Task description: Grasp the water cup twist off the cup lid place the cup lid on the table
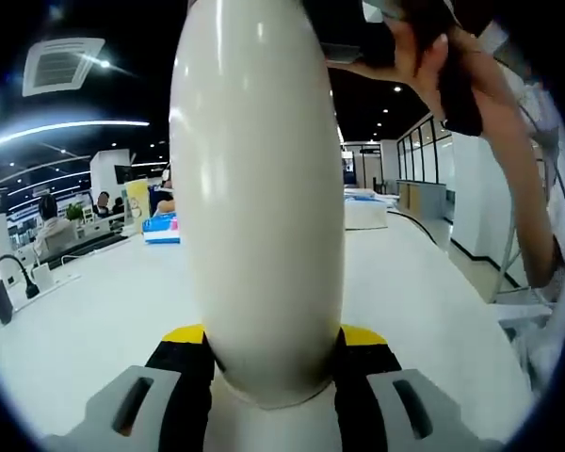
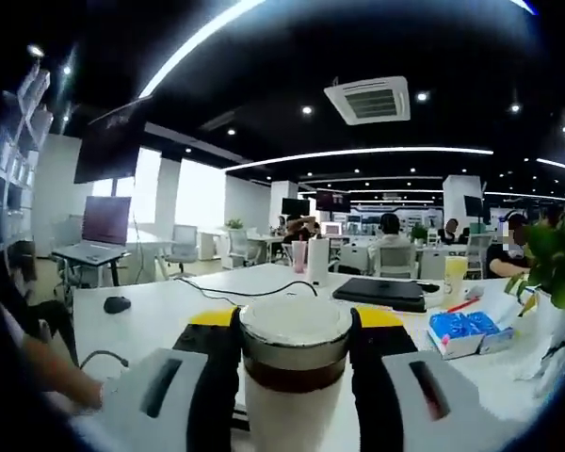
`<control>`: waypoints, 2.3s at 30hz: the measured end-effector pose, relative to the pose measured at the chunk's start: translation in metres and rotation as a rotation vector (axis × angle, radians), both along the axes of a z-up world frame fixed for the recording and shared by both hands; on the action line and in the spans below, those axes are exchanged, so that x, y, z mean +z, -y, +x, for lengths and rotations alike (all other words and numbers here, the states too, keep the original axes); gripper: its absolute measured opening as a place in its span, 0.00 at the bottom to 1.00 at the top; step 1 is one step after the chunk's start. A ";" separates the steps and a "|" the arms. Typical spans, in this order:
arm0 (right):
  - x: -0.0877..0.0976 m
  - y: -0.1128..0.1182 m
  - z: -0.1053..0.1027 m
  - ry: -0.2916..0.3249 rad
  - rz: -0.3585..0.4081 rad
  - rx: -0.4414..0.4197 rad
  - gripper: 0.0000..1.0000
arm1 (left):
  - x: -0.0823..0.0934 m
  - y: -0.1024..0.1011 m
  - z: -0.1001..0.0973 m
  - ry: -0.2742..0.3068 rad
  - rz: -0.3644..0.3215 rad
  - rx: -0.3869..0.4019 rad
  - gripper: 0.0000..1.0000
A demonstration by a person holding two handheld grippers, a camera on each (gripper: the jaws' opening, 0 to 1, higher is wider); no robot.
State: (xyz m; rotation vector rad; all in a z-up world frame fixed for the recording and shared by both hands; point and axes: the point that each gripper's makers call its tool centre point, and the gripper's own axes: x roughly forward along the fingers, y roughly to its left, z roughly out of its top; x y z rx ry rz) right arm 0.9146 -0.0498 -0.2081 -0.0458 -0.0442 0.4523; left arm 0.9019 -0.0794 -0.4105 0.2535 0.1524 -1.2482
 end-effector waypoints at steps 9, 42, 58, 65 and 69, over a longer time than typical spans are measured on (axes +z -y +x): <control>-0.002 -0.004 -0.007 -0.019 -0.031 0.111 0.48 | -0.001 0.000 -0.002 0.006 0.002 -0.006 0.51; -0.007 -0.014 -0.015 -0.050 -0.052 0.535 0.47 | -0.003 0.001 -0.004 -0.002 0.003 -0.006 0.51; -0.006 -0.017 -0.018 -0.039 -0.050 0.632 0.48 | -0.002 0.001 -0.004 -0.006 0.002 -0.010 0.51; 0.003 -0.010 -0.022 -0.038 -0.063 0.520 0.61 | -0.002 0.001 -0.003 -0.006 0.002 -0.010 0.51; 0.010 -0.006 -0.023 -0.070 -0.003 0.408 0.76 | -0.002 0.001 -0.003 -0.006 0.003 -0.011 0.51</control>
